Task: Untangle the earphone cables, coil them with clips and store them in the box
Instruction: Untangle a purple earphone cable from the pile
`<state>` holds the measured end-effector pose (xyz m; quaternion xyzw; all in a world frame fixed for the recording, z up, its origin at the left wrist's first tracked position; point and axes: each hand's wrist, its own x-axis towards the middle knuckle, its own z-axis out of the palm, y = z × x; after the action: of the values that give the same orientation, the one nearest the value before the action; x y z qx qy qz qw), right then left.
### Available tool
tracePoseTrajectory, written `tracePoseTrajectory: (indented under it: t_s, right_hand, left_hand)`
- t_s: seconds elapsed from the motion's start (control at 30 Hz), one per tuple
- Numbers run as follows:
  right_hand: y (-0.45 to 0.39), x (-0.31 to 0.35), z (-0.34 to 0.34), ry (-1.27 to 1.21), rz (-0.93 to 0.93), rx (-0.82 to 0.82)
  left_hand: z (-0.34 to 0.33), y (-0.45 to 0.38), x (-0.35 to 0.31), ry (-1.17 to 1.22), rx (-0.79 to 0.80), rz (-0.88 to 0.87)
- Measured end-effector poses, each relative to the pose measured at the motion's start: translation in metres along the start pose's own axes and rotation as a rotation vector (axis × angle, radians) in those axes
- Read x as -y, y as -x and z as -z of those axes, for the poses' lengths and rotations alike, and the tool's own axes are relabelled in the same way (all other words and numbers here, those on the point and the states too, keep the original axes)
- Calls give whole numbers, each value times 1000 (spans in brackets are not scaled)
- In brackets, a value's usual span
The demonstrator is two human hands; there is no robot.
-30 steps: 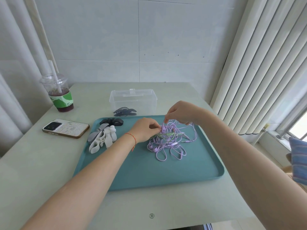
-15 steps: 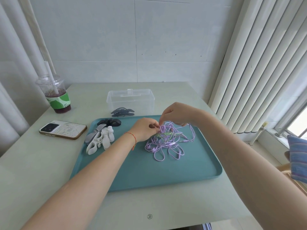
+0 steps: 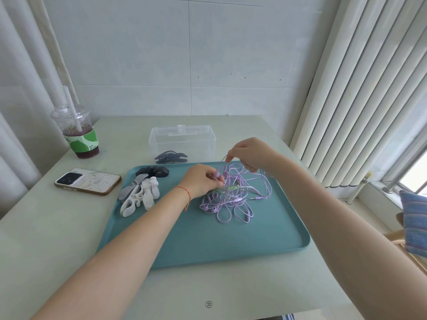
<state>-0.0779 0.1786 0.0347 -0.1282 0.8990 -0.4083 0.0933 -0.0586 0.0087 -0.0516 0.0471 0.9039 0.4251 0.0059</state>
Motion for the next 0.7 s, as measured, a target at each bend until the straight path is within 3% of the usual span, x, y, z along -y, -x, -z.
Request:
tracePoseTrajectory:
  t_s: [0.13, 0.4, 0.7]
  right_hand:
    - [-1, 2, 2, -4, -34, -38]
    - [1, 9, -3, -87, -36, 116]
    - [5, 10, -9, -39, -81, 179]
  left_hand:
    - [6, 2, -1, 42, -40, 1]
    - [13, 8, -10, 170, 31, -33]
    - [9, 9, -6, 170, -47, -64]
